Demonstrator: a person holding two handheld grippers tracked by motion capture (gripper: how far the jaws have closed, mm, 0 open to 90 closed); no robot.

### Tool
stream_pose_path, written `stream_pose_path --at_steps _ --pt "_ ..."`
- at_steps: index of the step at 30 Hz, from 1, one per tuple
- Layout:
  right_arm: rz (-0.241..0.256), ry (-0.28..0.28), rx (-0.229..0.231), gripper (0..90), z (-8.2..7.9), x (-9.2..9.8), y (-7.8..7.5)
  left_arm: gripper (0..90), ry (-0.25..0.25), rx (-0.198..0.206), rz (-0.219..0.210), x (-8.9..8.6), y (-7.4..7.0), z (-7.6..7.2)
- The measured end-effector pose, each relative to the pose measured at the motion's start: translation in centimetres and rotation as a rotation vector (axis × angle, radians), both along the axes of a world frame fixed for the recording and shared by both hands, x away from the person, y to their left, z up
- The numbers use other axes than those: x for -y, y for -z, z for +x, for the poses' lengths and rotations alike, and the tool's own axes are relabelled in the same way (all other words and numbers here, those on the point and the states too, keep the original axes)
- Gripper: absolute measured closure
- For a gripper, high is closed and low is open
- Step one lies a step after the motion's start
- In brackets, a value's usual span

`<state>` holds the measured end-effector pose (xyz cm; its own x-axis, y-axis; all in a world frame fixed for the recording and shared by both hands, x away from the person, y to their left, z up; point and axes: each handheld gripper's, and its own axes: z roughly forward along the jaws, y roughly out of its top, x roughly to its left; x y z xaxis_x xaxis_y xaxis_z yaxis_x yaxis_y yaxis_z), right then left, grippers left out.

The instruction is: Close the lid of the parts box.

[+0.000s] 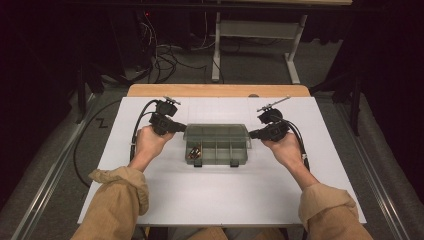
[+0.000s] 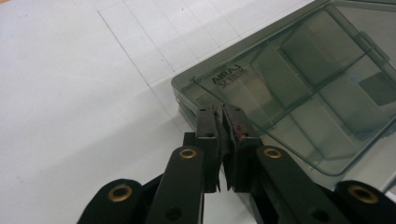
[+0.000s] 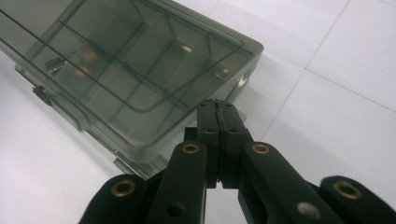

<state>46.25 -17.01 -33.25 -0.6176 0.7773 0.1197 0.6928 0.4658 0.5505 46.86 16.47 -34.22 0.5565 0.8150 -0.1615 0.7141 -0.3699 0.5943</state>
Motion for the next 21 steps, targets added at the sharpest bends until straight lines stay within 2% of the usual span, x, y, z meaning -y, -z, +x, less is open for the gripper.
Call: stream_pose_path --at_steps 10,15,21 --pt "0.006 -0.016 0.002 90.0 -0.2 -0.5 0.4 84.3 0.009 -0.007 -0.003 0.1 0.8 -0.4" --pt "0.015 -0.019 -0.009 90.0 -0.3 -0.5 0.9 83.4 0.014 -0.004 -0.020 0.2 1.2 -1.0" --pt "0.012 -0.033 -0.005 90.0 -0.5 -0.8 1.2 83.0 0.033 0.000 -0.016 0.7 1.2 -1.6"
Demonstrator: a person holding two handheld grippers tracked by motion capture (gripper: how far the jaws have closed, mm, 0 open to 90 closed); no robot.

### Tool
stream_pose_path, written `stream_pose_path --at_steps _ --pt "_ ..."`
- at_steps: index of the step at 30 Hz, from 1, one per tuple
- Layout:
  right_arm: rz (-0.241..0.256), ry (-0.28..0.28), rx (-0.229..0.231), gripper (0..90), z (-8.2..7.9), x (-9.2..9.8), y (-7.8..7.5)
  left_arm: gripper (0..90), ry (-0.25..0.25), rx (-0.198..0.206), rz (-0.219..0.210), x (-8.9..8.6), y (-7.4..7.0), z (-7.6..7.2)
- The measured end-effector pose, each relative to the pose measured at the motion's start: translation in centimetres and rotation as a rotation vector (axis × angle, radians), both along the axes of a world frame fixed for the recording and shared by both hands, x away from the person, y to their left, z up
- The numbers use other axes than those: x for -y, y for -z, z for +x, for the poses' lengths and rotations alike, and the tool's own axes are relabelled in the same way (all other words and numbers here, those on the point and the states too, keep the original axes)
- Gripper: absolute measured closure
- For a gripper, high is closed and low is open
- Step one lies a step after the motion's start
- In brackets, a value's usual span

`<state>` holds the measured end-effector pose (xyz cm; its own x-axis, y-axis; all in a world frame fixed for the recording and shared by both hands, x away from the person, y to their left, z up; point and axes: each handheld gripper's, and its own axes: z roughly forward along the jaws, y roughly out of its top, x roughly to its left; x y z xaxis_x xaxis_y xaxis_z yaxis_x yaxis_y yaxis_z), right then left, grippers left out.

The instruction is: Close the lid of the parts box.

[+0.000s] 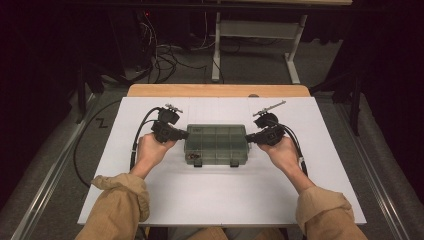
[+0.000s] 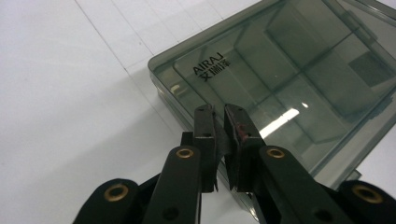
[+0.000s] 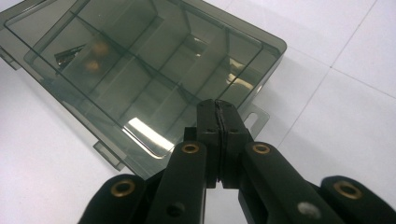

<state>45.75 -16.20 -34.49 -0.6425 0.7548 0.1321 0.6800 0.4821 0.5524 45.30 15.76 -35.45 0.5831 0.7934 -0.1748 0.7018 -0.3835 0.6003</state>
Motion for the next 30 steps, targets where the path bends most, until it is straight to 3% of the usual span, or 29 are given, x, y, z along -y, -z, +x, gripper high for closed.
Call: stream_pose_path --at_steps 30 --pt "-0.011 -0.037 -0.010 90.0 -0.3 -0.4 1.9 82.1 0.019 0.002 0.025 1.1 1.5 -1.2"
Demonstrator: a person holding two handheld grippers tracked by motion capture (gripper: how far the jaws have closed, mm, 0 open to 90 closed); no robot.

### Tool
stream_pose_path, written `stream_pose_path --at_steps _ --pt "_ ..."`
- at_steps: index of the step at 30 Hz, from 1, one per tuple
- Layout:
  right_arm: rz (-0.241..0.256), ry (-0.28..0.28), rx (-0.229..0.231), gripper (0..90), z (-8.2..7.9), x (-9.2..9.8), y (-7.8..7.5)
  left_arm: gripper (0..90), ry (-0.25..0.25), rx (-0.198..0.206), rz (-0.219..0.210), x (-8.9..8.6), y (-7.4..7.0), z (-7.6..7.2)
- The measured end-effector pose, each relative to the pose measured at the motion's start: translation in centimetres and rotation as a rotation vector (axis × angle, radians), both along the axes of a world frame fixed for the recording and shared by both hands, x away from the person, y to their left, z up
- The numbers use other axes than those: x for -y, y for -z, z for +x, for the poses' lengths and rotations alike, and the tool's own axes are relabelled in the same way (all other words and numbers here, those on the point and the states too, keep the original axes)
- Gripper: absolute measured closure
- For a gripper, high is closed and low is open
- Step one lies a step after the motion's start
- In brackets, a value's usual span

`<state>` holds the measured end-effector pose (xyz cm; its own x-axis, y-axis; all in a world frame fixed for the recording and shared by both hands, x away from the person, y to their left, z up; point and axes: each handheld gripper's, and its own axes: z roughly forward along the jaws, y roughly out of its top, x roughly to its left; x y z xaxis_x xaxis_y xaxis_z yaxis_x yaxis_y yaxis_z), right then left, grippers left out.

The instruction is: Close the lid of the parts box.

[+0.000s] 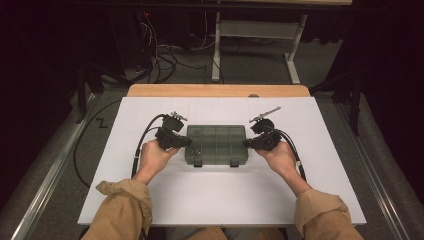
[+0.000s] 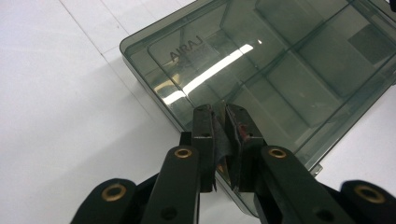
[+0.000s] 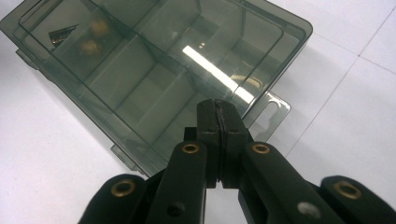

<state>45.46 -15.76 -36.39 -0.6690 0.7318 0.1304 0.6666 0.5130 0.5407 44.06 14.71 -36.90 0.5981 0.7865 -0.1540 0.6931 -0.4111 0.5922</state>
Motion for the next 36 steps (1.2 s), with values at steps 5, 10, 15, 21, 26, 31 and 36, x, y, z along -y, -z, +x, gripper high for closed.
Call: stream_pose_path --at_steps 5,10,15,21,26,31,36 --pt "-0.008 -0.008 0.002 90.0 0.0 0.0 0.2 82.0 0.008 0.005 0.021 0.2 0.3 -0.2" --pt "-0.017 -0.012 0.003 90.0 0.0 -0.1 0.3 81.4 0.011 0.007 0.016 0.3 0.3 -0.2" --pt "-0.015 -0.019 0.008 90.0 0.0 -0.2 0.3 77.8 0.020 0.010 0.021 0.4 0.2 -0.3" --pt "-0.007 -0.028 0.024 88.3 -0.1 -0.2 0.1 67.3 0.021 0.013 0.016 0.3 0.1 -0.4" --pt "0.001 -0.019 0.031 85.2 -0.4 0.1 -0.3 56.2 0.007 0.031 0.028 0.1 -0.3 -0.8" --pt "0.013 -0.019 0.046 79.6 -0.7 0.3 -0.5 48.1 0.001 0.043 0.023 -0.1 -0.7 -1.1" --pt "0.033 -0.014 0.056 72.2 -1.0 0.5 -0.8 41.5 0.005 0.052 0.014 -0.5 -1.2 -1.6"
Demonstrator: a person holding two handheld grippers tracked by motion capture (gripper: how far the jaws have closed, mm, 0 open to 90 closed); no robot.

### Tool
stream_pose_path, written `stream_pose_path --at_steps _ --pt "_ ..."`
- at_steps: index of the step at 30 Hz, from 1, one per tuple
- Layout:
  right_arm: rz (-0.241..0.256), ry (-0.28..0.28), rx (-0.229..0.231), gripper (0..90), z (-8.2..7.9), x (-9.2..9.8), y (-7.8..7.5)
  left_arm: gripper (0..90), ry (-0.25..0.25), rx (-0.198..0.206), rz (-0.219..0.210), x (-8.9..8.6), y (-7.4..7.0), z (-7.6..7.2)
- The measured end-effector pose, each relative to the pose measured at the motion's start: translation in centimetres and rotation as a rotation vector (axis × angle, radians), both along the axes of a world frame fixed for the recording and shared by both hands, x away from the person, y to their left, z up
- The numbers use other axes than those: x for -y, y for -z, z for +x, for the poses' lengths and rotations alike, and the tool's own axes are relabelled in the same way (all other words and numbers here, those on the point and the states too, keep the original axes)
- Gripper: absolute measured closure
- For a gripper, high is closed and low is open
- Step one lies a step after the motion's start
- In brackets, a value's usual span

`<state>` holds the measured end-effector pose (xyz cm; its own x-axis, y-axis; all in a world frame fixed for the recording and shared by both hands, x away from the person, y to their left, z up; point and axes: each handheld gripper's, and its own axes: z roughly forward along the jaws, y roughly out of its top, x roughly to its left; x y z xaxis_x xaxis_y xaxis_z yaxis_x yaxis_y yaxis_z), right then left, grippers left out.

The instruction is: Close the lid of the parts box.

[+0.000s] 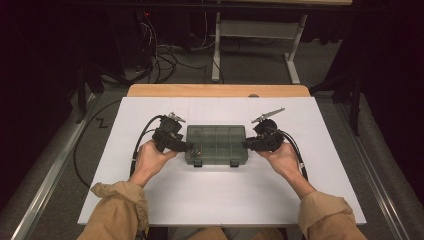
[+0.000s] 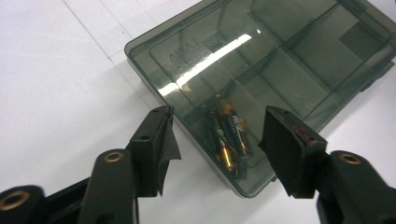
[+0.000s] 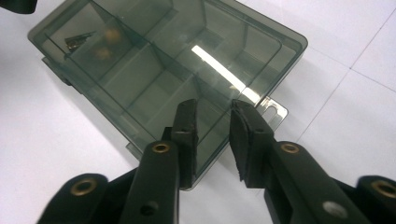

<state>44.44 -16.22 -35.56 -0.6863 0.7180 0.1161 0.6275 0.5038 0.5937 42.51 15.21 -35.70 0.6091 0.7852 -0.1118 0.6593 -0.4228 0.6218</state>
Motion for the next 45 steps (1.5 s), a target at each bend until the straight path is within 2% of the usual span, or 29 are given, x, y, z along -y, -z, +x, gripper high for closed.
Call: stream_pose_path --at_steps 4,7,11,14,22,34,39,45 --pt "0.009 0.002 0.015 65.2 -0.5 0.2 -0.1 41.5 0.003 0.033 0.007 -0.3 -0.1 -0.6" --pt "0.022 0.008 0.029 62.5 -0.8 0.5 -0.2 42.0 0.002 0.028 0.004 -0.5 -0.2 -1.0" --pt "0.030 0.008 0.045 59.3 -1.2 0.9 -0.3 42.1 0.000 0.048 -0.010 -0.7 -0.2 -1.5" --pt "0.035 0.015 0.048 58.6 -1.6 1.2 -0.5 41.6 0.002 0.059 -0.017 -0.8 -0.2 -1.9" --pt "0.055 0.015 0.095 55.8 -2.6 2.1 -0.6 40.4 0.003 0.087 -0.022 -0.9 -0.7 -3.1" --pt "0.091 0.047 0.113 52.7 -3.7 3.8 -0.5 38.2 0.028 0.126 -0.043 -1.2 -0.8 -4.9" --pt "0.096 0.052 0.127 50.8 -4.2 4.4 -0.4 36.2 0.013 0.152 -0.047 -1.7 -0.5 -5.5" --pt "0.123 0.063 0.154 49.2 -4.9 5.3 -0.4 36.0 -0.016 0.163 -0.076 -2.5 -0.3 -5.9"
